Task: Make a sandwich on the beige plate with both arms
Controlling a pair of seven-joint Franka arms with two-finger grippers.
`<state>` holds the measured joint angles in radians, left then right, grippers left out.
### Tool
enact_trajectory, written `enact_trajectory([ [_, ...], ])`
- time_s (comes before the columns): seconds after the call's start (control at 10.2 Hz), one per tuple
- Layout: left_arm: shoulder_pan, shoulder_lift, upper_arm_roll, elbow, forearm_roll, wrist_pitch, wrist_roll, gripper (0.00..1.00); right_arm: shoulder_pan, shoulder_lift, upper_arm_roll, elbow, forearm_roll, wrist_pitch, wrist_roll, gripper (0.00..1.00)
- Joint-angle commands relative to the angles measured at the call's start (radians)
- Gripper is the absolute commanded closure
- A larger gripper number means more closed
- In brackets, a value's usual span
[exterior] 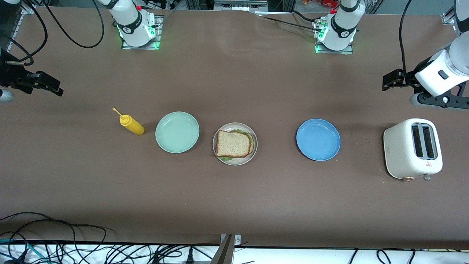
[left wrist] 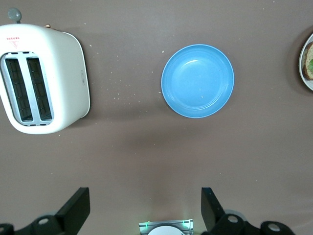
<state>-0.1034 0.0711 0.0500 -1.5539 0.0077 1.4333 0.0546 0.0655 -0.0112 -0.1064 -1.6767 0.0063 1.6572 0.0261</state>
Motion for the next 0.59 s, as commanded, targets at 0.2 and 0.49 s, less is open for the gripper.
enact_trajectory([
  [0.2, 0.008, 0.004, -0.007, 0.011, 0.029, 0.001, 0.008, 0.00, -0.004, 0.000, 0.005, 0.015, 0.000, -0.019, -0.014, 0.00],
  [0.49, 0.007, 0.006, -0.007, 0.012, 0.029, 0.001, 0.008, 0.00, -0.003, 0.000, 0.007, 0.015, 0.000, -0.019, -0.015, 0.00],
])
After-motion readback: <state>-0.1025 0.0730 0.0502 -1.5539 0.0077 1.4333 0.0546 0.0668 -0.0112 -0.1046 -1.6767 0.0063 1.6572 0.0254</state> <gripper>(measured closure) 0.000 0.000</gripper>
